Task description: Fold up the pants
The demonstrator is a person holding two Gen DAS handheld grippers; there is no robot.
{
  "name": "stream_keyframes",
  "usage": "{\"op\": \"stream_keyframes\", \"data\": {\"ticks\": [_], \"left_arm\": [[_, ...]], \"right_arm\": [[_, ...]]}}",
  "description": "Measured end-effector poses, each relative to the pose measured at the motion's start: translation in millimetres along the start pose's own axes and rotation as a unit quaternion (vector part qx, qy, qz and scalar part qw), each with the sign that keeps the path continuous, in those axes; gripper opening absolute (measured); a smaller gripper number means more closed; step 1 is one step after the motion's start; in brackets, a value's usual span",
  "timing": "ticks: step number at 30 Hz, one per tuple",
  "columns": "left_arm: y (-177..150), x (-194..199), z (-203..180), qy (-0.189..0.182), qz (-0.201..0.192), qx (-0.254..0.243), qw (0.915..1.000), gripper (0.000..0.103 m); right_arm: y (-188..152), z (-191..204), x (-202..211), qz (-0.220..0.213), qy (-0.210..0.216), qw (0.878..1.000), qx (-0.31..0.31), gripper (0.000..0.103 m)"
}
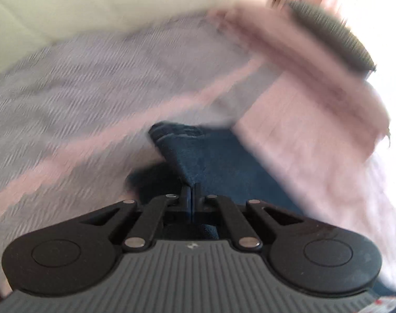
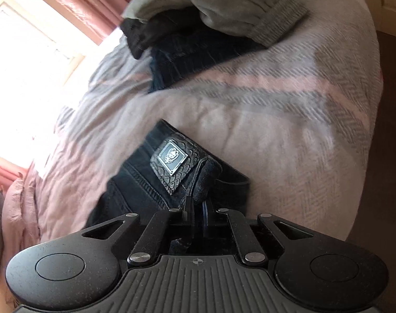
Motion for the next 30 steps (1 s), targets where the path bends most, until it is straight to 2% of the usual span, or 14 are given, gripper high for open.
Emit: {"op": "stream_keyframes", "data": {"ticks": [2, 7, 12, 14, 17, 22, 24, 28, 30], "left_arm": [[-11.0, -8.6, 9.3, 0.019, 0.013, 0.008, 0.9997, 0.0], [-7.3, 4.2, 9.1, 0.0, -0.011, 0.0, 0.9999, 0.0], [-15.5, -10.7, 10.8, 0.026, 0.005, -0.012, 0.9996, 0.0], [-17.9, -11.5, 8.1, 0.03, 0.0, -0.01, 0.9995, 0.0], [-15.4, -7.5, 11.4, 0.023, -0.005, 0.002, 0.9997, 0.0], [-13.0, 0.7, 11.4, 0.017, -0.014, -0.007, 0.9997, 0.0], [-15.1, 1.1, 12.9, 0.016, -0.015, -0.003, 0.9998, 0.0], [-23.2, -2.2, 13.4, 0.019, -0.007, -0.005, 0.9998, 0.001], [-23.5, -9.1, 18.8, 0.027, 0.005, 0.014, 0.9995, 0.007]], "right_arm": [[-2.5, -9.9, -9.3, 0.006, -0.009, 1.0, -0.017, 0.001], [7.1, -2.7, 4.2, -0.003, 0.018, 1.0, 0.008, 0.001], [-4.4, -15.1, -16.7, 0.013, -0.015, 1.0, 0.012, 0.002], [-6.5, -15.9, -18.8, 0.007, -0.024, 1.0, 0.017, 0.002], [-3.4, -12.3, -7.6, -0.008, -0.013, 1.0, 0.013, 0.001], [0.9, -0.9, 14.3, -0.016, -0.003, 0.999, 0.037, 0.001], [1.6, -2.6, 13.8, -0.012, -0.012, 0.999, 0.045, 0.001], [2.9, -18.0, -2.2, 0.001, -0.032, 0.999, 0.014, 0.001], [2.1, -19.7, -11.8, 0.016, -0.051, 0.998, 0.028, 0.001]]}}
Point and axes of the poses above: each gripper's, at about its wrist camera, not at the fingertips, and x roughly against the way its jaws point, z to its left, y to its top, the point moved 6 cm from there along -x, roughly the way its jaws point, and after that the axes turned 7 degrees about z, right-handed, at the moved point
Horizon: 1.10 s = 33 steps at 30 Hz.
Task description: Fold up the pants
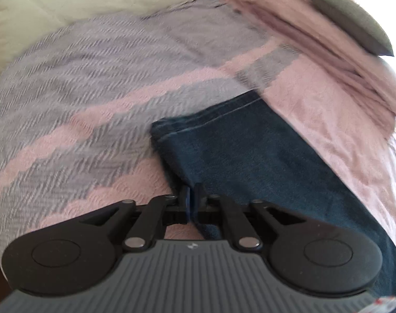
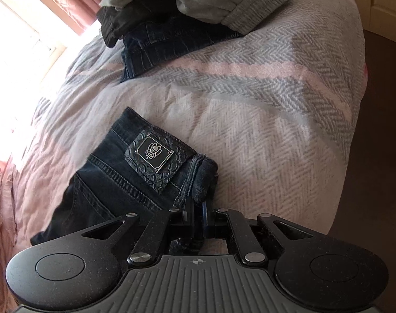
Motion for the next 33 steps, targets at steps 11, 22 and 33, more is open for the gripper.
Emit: {"op": "stream_keyframes", "data": {"ticks": [11, 22, 33], "left_arm": [[21.4, 12.0, 14.7, -0.013, -0.02, -0.013, 0.9996, 0.024], [63.7, -1.2, 31.9, 0.057, -0.016, -0.14, 0.9884, 0.045], [52.6, 11.0, -22.9, 0.006, -0.041, -0.295, 0.9546, 0.034]], "right_arm": [[-13.6, 32.2, 17.3, -0.036, -0.141, 0.981, 0.131, 0.043], [-93.3, 91.8, 17.0, -0.073, -0.18, 0.952, 0.237, 0.044], [-206.3, 165.7, -40.3, 0.004, -0.154, 0.925, 0.348, 0.044]]}}
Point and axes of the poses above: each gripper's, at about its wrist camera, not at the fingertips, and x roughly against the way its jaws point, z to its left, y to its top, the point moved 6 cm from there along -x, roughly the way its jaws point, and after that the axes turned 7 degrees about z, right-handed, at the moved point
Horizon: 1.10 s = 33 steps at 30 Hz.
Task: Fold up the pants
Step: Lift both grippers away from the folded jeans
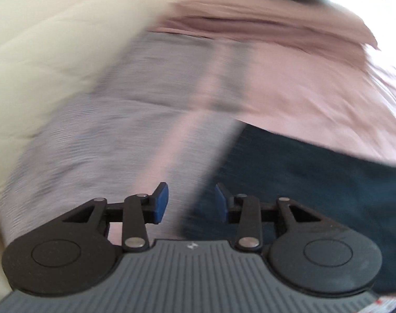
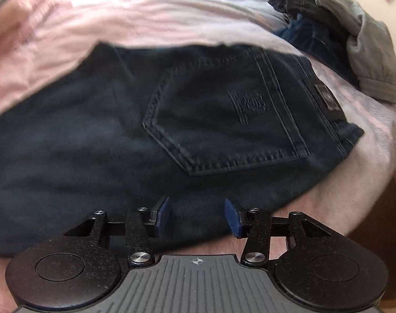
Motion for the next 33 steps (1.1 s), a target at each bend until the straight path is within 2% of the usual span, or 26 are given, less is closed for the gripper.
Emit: {"op": "stream_keyframes", "data": {"ticks": [3, 5, 7, 8, 9, 11, 13, 16, 19, 20, 21, 25, 27, 33], "left_arm": [[-6.3, 2.9, -39.0, -0.059, -0.004, -0.036, 0.9976, 0.035], [-13.5, -3.6, -56.6, -0.066, 0.01, -0.055, 0.9963, 0.037], [-25.7, -24.8, -58.6, -0.033, 0.05, -0.069, 0.9958, 0.039], [-32.3, -36.4, -54.2, -0.009, 0.072, -0.072, 0.9948, 0.04], [-35.7, -40.3, -48.0, -0.005, 0.077, -0.07, 0.9945, 0.04], [-33.1, -32.5, -40.7, -0.001, 0.082, -0.071, 0.9941, 0.04], [-28.3, -19.7, -35.5, 0.01, 0.101, -0.07, 0.9923, 0.039], [-23.3, 5.4, -37.0, 0.001, 0.134, -0.066, 0.9888, 0.042], [-22.6, 37.1, -50.2, -0.027, 0.156, -0.078, 0.9843, 0.046], [-24.9, 49.5, -56.3, -0.04, 0.163, -0.086, 0.982, 0.053], [-26.0, 62.0, -62.0, -0.054, 0.167, -0.094, 0.9799, 0.054], [-32.0, 111.6, -89.6, -0.093, 0.16, -0.14, 0.9728, 0.057], [-33.5, 130.4, -99.0, -0.098, 0.156, -0.157, 0.9703, 0.063], [-23.6, 170.2, -116.4, -0.113, 0.14, -0.191, 0.9649, 0.067]], "right_arm": [[3.6, 20.5, 23.2, -0.039, 0.031, 0.999, 0.002, 0.044], [3.9, 43.4, 32.5, -0.05, 0.058, 0.997, 0.031, 0.044], [-1.5, 65.8, 30.2, -0.045, 0.079, 0.994, 0.057, 0.044], [-6.2, 75.9, 21.9, -0.023, 0.09, 0.993, 0.07, 0.044], [-13.3, 81.9, 9.4, 0.008, 0.087, 0.993, 0.078, 0.044], [-18.9, 84.5, 4.7, 0.021, 0.07, 0.995, 0.075, 0.044], [-14.3, 87.4, 17.1, 0.035, 0.065, 0.995, 0.071, 0.044], [-10.9, 92.0, 47.1, 0.045, 0.094, 0.992, 0.07, 0.044], [-10.9, 93.7, 80.0, 0.056, 0.119, 0.988, 0.076, 0.044], [-10.1, 96.1, 90.8, 0.06, 0.125, 0.987, 0.077, 0.044], [-11.8, 98.3, 102.2, 0.059, 0.13, 0.987, 0.075, 0.045], [-14.7, 99.4, 150.2, 0.049, 0.154, 0.984, 0.072, 0.051], [-15.2, 99.3, 169.3, 0.044, 0.157, 0.984, 0.077, 0.054], [-20.3, 98.8, 213.6, 0.033, 0.149, 0.984, 0.096, 0.056]]}}
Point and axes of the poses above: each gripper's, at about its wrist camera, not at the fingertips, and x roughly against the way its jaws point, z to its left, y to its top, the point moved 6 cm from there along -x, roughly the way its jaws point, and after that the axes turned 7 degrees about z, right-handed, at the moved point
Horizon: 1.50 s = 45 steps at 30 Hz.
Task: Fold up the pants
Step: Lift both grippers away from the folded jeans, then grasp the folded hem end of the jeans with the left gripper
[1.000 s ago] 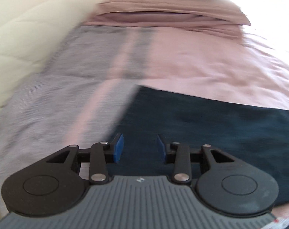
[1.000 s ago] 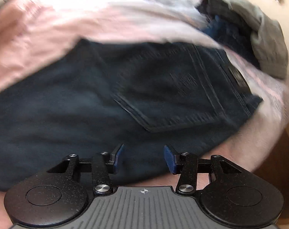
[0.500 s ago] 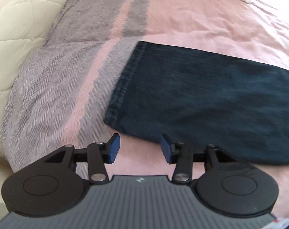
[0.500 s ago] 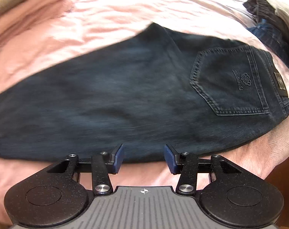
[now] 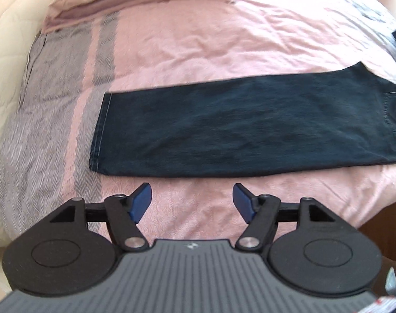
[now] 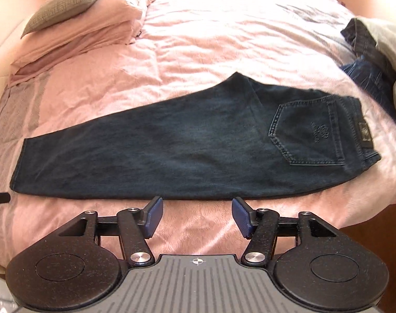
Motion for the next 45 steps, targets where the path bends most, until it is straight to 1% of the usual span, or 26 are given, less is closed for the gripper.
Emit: {"op": "stream_keyframes", "data": {"ticks": [2, 7, 13, 24, 31, 33, 35, 37, 38, 41, 44, 45], "left_arm": [[1.5, 10.6, -4.4, 0.0, -0.01, -0.007, 0.9999, 0.069], [6.1, 29.8, -8.8, -0.006, -0.021, -0.013, 0.9997, 0.069], [4.6, 49.8, -11.7, -0.009, -0.034, -0.014, 0.9993, 0.069], [1.5, 54.4, -1.0, -0.008, -0.035, 0.0, 0.9993, 0.07], [5.2, 47.9, 0.9, -0.007, -0.034, -0.004, 0.9994, 0.07], [5.3, 45.1, 1.5, -0.01, -0.036, -0.004, 0.9993, 0.07], [5.5, 41.3, 3.5, -0.022, -0.037, -0.001, 0.9991, 0.07], [5.1, 34.0, 7.1, -0.04, -0.034, 0.011, 0.9985, 0.07], [4.2, 28.8, 10.0, -0.055, -0.031, 0.023, 0.9977, 0.07], [-1.1, 7.1, 24.6, -0.091, -0.008, 0.077, 0.9928, 0.069], [-9.6, -17.3, 44.3, -0.108, 0.004, 0.126, 0.9861, 0.068], [-13.2, -26.0, 51.5, -0.111, 0.006, 0.143, 0.9835, 0.066]], "right_arm": [[-2.7, -1.4, 8.9, -0.004, -0.005, 1.0, -0.007, 0.056], [-7.9, -6.1, 23.6, -0.015, -0.007, 0.999, -0.03, 0.056], [-7.6, -0.6, 32.4, -0.023, -0.004, 0.999, -0.026, 0.057], [-2.1, 14.4, 25.9, -0.016, 0.001, 1.0, -0.007, 0.057], [1.5, 19.8, 17.2, -0.005, 0.001, 1.0, -0.003, 0.057], [2.7, 20.5, 15.4, -0.002, 0.0, 1.0, -0.003, 0.057], [4.8, 20.7, 13.3, 0.0, -0.001, 1.0, -0.003, 0.057], [6.7, 20.4, 10.2, 0.003, -0.003, 1.0, -0.004, 0.057], [7.8, 20.2, 8.6, 0.004, -0.004, 1.0, -0.003, 0.057], [10.4, 20.9, 0.4, 0.01, -0.008, 1.0, 0.002, 0.057], [12.3, 23.4, -12.0, 0.021, -0.014, 1.0, 0.012, 0.057], [12.9, 24.8, -17.2, 0.026, -0.016, 0.999, 0.017, 0.057]]}}
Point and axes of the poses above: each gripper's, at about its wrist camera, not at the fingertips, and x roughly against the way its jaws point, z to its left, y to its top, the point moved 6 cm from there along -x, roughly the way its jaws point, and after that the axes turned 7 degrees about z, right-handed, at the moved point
